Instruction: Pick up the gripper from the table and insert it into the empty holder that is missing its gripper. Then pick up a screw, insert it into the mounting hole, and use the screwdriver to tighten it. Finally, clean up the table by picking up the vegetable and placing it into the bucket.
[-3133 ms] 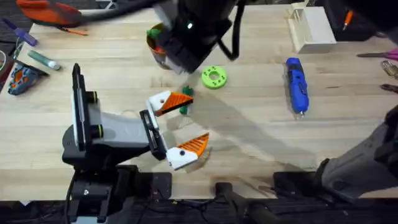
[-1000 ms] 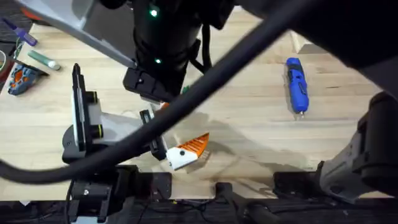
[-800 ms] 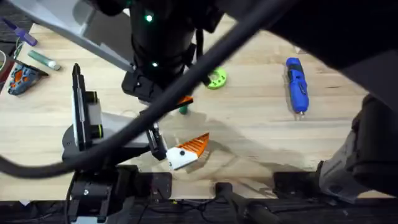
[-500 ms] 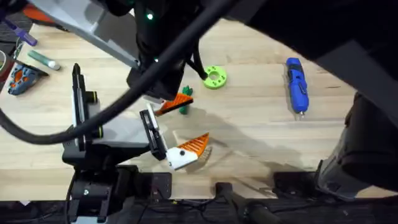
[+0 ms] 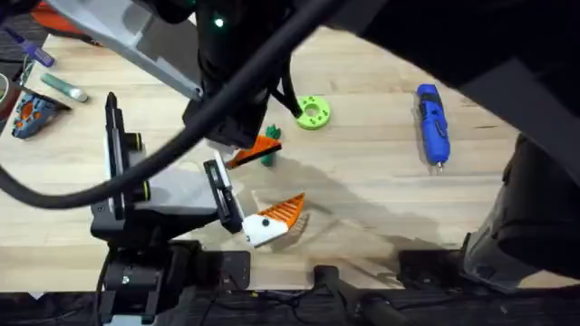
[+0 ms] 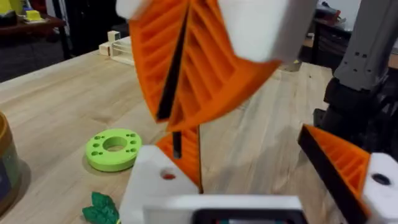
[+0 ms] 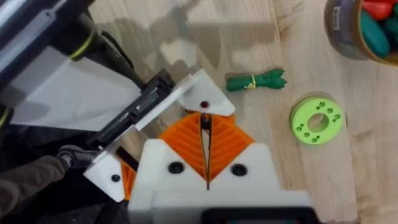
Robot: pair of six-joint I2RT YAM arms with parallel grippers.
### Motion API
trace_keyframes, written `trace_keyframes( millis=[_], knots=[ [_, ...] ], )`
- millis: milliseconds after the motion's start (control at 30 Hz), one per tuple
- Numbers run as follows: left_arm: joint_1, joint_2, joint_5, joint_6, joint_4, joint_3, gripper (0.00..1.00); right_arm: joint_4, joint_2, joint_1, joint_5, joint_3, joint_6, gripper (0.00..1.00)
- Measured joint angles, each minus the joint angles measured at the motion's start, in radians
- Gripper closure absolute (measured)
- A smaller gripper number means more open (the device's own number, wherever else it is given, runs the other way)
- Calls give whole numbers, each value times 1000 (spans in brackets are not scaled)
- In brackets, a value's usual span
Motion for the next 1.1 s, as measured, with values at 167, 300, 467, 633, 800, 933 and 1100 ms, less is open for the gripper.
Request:
trace_keyframes(
  millis=[167,300,467,633,800,933,1100],
  knots=[
    [0,0,0,0,0,0,15,1,5,0,-1,0,1,996],
    [0,0,0,0,0,0,14,6,11,0,-3,0,1,996],
    [0,0,0,0,0,0,15,8,11,0,-3,0,1,996],
    [0,0,0,0,0,0,15,8,11,0,-3,0,1,996],
    [0,0,0,0,0,0,15,8,11,0,-2,0,1,996],
    [0,0,0,0,0,0,14,8,11,0,8,0,1,996],
    [0,0,0,0,0,0,14,8,11,0,20,0,1,996]
  ],
)
